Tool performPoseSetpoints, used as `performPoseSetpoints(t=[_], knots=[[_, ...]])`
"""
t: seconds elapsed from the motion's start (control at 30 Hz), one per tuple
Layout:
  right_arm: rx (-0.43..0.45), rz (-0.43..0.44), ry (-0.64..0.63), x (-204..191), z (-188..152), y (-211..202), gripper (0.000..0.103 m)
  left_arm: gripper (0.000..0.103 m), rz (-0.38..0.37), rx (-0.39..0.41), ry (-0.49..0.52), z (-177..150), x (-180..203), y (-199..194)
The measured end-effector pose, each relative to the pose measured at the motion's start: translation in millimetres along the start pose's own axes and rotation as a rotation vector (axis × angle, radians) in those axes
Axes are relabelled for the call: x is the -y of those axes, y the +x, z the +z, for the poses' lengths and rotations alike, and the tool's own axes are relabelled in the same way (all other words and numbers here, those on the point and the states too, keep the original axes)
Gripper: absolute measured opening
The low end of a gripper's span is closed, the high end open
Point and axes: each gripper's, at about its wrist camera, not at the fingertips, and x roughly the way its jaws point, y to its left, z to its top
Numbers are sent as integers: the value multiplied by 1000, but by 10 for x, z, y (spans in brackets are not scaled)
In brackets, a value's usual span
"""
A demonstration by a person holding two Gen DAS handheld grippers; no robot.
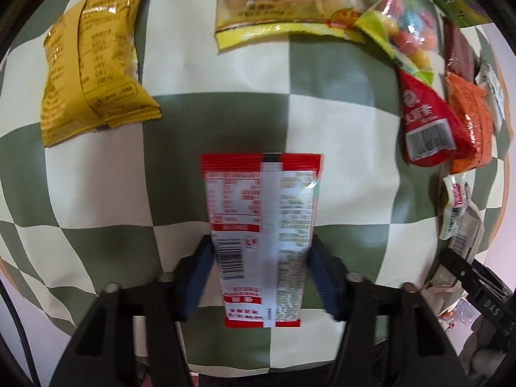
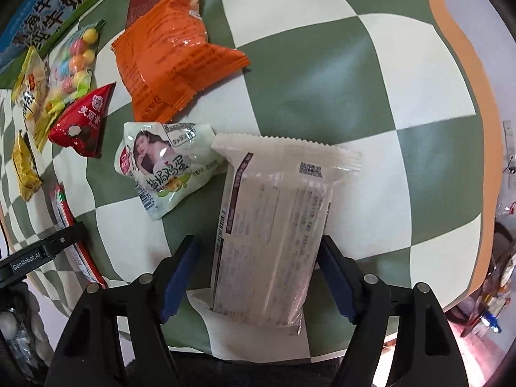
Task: Organize snacks
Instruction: 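Lower both held packs into the box and open both tools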
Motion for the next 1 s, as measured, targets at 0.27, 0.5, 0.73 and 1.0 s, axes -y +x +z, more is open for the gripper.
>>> performPoseSetpoints(t=[0.27,0.5,0.73,1.0], knots=[[21,19,-16,68,-177,-47,60,49,-20,15,-17,-152,-36,-148],[20,98,-42,224,-337,-491,59,49,-40,49,9,-356,42,-543],[104,167,-140,59,-332,-1072,58,49,-93,159,71,-369,290,-1242],[238,284,-178,-218,51,-1826,57,49,-215,278,107,16,388,-2187]])
